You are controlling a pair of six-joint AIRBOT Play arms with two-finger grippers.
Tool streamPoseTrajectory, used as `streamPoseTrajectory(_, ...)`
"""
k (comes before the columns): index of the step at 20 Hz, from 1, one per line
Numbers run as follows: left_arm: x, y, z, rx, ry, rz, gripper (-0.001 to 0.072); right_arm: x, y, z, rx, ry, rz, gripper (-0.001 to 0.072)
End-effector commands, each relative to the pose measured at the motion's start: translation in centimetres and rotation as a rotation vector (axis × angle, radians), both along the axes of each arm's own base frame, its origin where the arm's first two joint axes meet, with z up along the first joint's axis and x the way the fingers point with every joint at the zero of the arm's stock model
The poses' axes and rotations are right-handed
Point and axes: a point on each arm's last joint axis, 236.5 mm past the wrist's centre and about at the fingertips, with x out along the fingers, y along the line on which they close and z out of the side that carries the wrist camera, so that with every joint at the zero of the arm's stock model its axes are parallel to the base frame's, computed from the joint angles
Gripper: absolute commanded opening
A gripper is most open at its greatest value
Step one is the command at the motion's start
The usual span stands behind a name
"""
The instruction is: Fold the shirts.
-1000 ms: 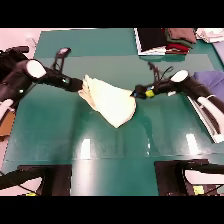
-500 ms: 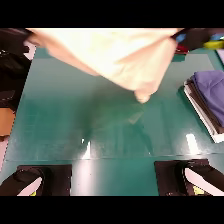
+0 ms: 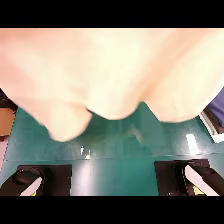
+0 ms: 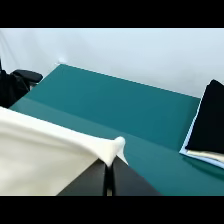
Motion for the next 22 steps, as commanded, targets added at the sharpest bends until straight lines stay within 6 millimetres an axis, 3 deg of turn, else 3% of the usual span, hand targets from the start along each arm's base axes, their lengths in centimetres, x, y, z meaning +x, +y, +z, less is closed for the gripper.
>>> streamPoseTrajectory(1, 4.1, -1.8, -8.9, 0.085, 0.290, -0.030, 0.0024, 3.5, 0.3, -2.9, 0.042, 0.140, 0.028, 0.0016)
streamPoseTrajectory(3, 7.4, -3.0, -16.9, 0.146, 0.512, -0.039, 0.0025, 7.6, 1.7, -8.4, 0.020, 0.310, 0.080, 0.0016)
streamPoseTrajectory(5, 10.0, -3.7, -25.1, 0.198, 0.703, -0.040, 0.0025, 11.5, 2.5, -16.6, -0.074, 0.538, 0.072, 0.0016)
streamPoseTrajectory(8, 13.4, -4.1, -35.0, 0.265, 0.872, -0.027, 0.0025, 15.5, 3.6, -28.4, -0.199, 0.815, 0.086, 0.0016)
streamPoseTrajectory(10, 16.1, -4.3, -39.0, 0.292, 0.893, -0.012, 0.0025, 17.6, 4.7, -33.9, -0.192, 0.913, 0.106, 0.0016)
streamPoseTrajectory(12, 18.8, -4.6, -41.1, 0.292, 0.863, 0.010, 0.0025, 19.5, 4.9, -37.5, -0.176, 0.954, 0.092, 0.0016)
streamPoseTrajectory(14, 20.6, -4.3, -41.7, 0.287, 0.826, 0.046, 0.0026, 20.5, 4.9, -39.3, -0.169, 0.964, 0.081, 0.0017)
streamPoseTrajectory(15, 20.9, -4.0, -41.6, 0.295, 0.810, 0.058, 0.0085, 20.9, 4.5, -39.5, -0.162, 0.960, 0.070, 0.0054)
streamPoseTrajectory(16, 21.1, -3.6, -41.3, 0.310, 0.802, 0.067, 0.0394, 21.2, 4.1, -39.3, -0.155, 0.950, 0.061, 0.0310)
streamPoseTrajectory(17, 21.1, -2.8, -40.9, 0.305, 0.817, 0.086, 0.0504, 21.4, 3.6, -38.8, -0.151, 0.942, 0.053, 0.0415)
streamPoseTrajectory(20, 19.7, 2.5, -39.5, 0.257, 0.937, 0.185, 0.0504, 19.5, 3.2, -36.0, -0.121, 0.971, 0.121, 0.0409)
streamPoseTrajectory(22, 17.4, 5.7, -39.7, 0.158, 1.046, 0.235, 0.0504, 17.5, 3.6, -34.3, -0.069, 0.982, 0.174, 0.0408)
